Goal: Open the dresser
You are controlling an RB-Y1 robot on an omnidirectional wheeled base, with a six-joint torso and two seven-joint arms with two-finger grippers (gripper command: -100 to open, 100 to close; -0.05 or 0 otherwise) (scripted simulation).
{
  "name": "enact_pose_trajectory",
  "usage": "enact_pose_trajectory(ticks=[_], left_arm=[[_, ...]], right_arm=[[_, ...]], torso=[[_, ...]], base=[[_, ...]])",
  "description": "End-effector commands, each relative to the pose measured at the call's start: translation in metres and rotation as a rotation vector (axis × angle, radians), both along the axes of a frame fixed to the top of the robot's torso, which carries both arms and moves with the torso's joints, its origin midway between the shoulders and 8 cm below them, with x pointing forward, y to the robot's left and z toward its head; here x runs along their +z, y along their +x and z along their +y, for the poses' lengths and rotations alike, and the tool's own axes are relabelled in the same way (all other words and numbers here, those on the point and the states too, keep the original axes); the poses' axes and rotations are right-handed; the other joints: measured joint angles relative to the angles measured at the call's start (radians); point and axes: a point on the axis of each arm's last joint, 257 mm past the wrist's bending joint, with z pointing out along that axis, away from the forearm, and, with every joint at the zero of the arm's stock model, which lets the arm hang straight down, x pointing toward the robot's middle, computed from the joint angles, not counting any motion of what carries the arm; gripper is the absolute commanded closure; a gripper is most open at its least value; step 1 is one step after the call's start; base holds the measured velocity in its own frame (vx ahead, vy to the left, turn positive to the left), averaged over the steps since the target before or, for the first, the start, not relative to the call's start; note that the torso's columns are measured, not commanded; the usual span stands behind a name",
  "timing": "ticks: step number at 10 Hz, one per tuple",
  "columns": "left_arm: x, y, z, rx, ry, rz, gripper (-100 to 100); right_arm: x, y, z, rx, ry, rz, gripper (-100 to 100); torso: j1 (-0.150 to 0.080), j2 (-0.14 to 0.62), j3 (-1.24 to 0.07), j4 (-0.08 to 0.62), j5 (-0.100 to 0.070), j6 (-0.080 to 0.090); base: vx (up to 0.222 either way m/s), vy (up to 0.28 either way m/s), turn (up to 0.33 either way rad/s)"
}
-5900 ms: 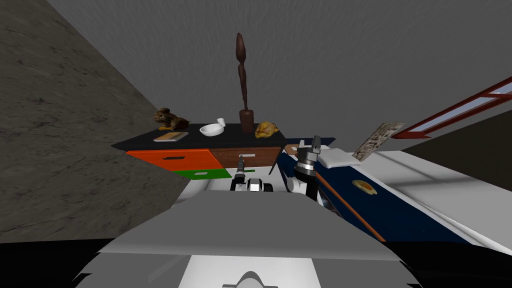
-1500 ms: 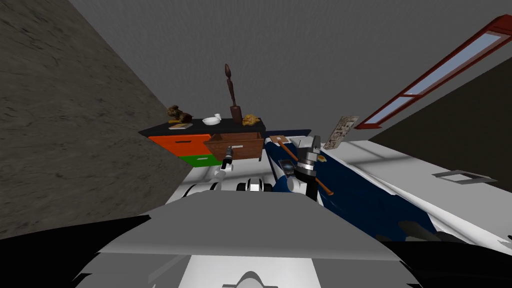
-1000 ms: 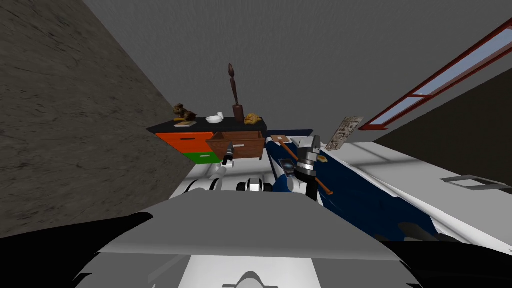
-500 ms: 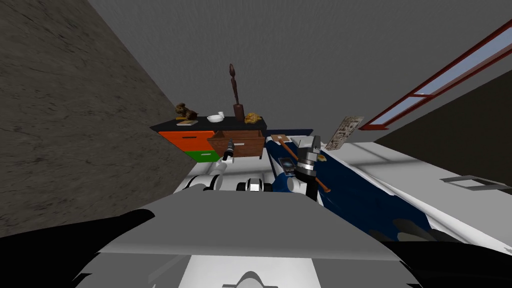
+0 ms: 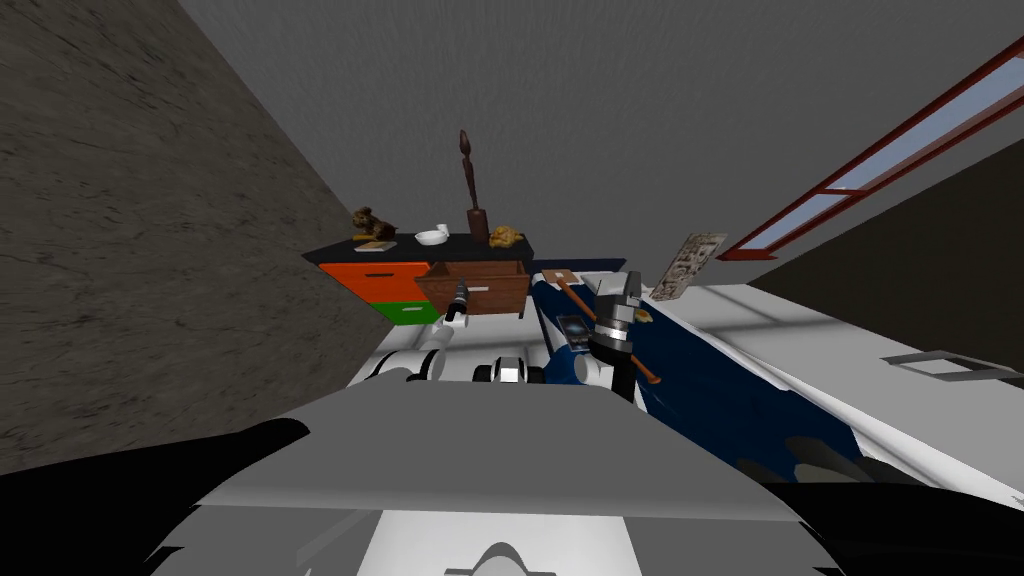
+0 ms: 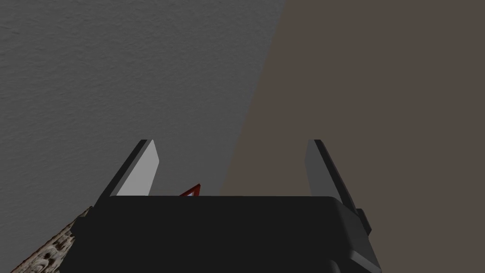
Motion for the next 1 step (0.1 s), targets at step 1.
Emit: enact_pose_trajectory(ticks=[1], left_arm=[[-0.0002, -0.0001, 0.0000, 0.000, 0.000, 0.000, 0]], right_arm=[[0.0000, 0.0000, 0.0000, 0.000, 0.000, 0.000, 0]], torso=[[0.000, 0.000, 0.000, 0.000, 0.000, 0.000]], base=[[0.000, 0.000, 0.000]])
